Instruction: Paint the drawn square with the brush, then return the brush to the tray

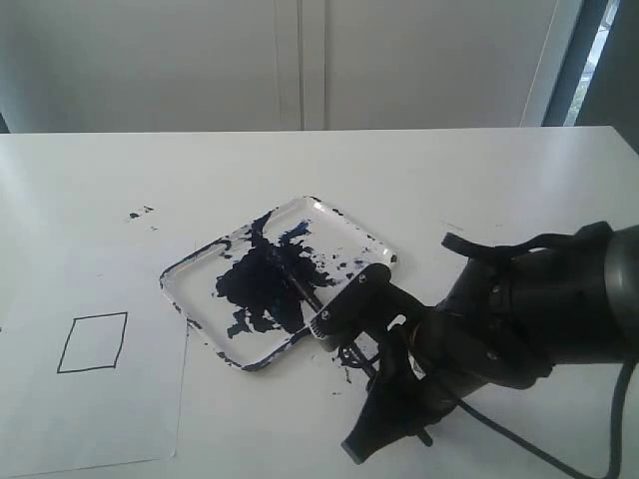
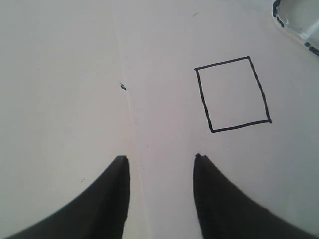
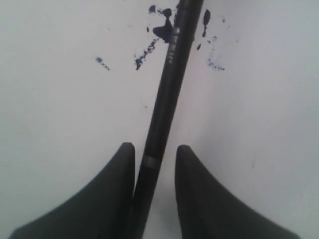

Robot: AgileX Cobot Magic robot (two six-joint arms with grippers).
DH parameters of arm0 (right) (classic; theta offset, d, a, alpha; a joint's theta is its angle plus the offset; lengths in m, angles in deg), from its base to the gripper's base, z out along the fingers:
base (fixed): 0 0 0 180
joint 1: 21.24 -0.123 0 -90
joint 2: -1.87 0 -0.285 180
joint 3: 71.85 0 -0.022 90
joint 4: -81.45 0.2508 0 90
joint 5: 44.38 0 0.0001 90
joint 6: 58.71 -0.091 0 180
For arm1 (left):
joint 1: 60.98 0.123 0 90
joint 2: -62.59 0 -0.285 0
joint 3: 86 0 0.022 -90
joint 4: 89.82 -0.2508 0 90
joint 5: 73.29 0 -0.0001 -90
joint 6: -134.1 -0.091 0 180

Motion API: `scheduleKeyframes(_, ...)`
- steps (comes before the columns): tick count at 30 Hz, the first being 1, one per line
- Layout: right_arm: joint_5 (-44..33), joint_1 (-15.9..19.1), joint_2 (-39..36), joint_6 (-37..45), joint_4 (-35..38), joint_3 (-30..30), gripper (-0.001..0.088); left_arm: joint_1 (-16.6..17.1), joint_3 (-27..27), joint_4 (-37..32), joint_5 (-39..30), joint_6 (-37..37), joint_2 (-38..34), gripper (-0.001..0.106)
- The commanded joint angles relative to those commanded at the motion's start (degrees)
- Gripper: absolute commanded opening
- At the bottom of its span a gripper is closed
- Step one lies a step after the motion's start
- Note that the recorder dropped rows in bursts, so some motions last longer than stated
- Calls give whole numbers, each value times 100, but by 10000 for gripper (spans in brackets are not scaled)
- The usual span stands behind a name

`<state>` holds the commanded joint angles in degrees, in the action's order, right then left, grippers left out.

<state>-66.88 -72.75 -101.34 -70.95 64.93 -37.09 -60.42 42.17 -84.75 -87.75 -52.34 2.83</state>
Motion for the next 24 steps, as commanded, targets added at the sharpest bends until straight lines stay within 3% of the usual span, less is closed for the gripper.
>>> scheduleKeyframes(4, -7, 0, 0, 0, 0, 0, 233, 0, 0, 0, 0, 0, 0, 470)
scheduleKeyframes(12, -198, 0, 0, 0, 11, 0, -1, 0, 0, 0, 0, -15, 0, 470)
scheduleKeyframes(19, -815, 0, 173, -23, 22, -152, 0, 0, 0, 0, 0, -15, 0, 470)
scheduleKeyframes(24, -1565, 0, 723, 22, 22, -537, 0, 0, 0, 0, 13, -17, 0, 470)
